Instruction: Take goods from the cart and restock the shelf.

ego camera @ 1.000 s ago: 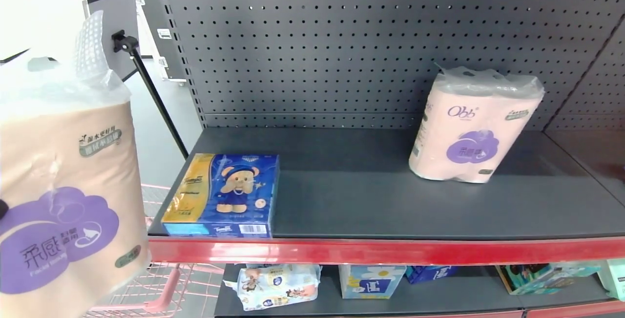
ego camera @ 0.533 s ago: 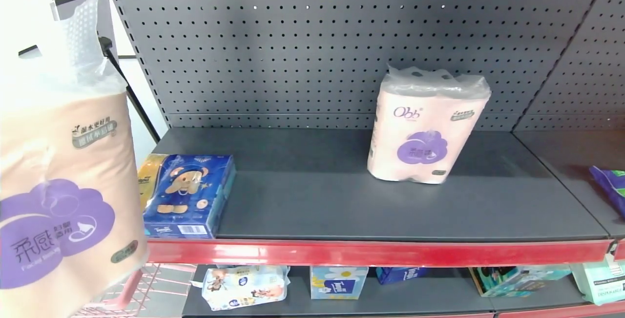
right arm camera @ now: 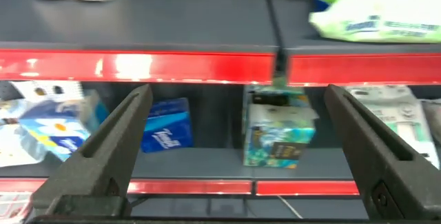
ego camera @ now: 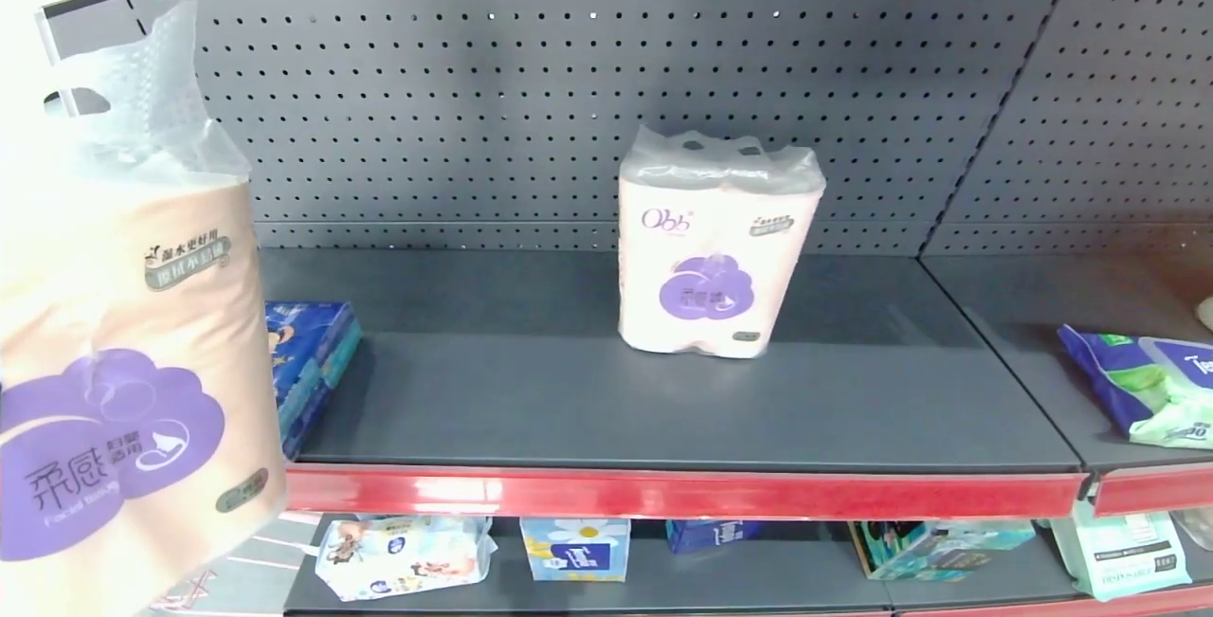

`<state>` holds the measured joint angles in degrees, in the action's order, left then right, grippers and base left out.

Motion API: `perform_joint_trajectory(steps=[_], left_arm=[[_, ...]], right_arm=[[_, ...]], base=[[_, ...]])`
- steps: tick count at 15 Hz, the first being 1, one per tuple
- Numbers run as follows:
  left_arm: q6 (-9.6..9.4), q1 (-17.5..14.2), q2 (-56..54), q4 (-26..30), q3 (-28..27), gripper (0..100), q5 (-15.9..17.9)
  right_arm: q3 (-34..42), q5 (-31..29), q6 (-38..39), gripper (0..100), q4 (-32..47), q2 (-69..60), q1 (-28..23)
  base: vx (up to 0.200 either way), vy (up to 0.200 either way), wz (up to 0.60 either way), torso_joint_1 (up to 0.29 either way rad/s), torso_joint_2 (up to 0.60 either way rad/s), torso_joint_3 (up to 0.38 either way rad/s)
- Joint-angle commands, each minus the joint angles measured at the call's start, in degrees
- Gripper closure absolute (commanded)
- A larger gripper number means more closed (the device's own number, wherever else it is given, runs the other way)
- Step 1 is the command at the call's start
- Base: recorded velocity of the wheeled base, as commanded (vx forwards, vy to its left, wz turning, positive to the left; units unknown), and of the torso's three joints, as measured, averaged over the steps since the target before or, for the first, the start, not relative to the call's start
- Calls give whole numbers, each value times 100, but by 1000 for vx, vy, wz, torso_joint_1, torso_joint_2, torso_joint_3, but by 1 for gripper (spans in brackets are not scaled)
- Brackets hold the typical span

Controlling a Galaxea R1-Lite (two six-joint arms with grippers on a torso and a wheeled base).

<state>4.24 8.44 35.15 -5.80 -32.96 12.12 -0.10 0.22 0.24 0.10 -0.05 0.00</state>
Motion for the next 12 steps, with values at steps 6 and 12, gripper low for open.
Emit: perform_joint_trajectory(steps=[6,12], left_arm=[[-2,9,1,9,36,100,28],[-2,35,124,0,27,100,493]], right_arm=[[1,13,-42,0,-1,5,9],[-3365,374,556,0,-10,3415,167]], base=[[0,-133,0,2,2,-1],[0,0,0,0,0,0]])
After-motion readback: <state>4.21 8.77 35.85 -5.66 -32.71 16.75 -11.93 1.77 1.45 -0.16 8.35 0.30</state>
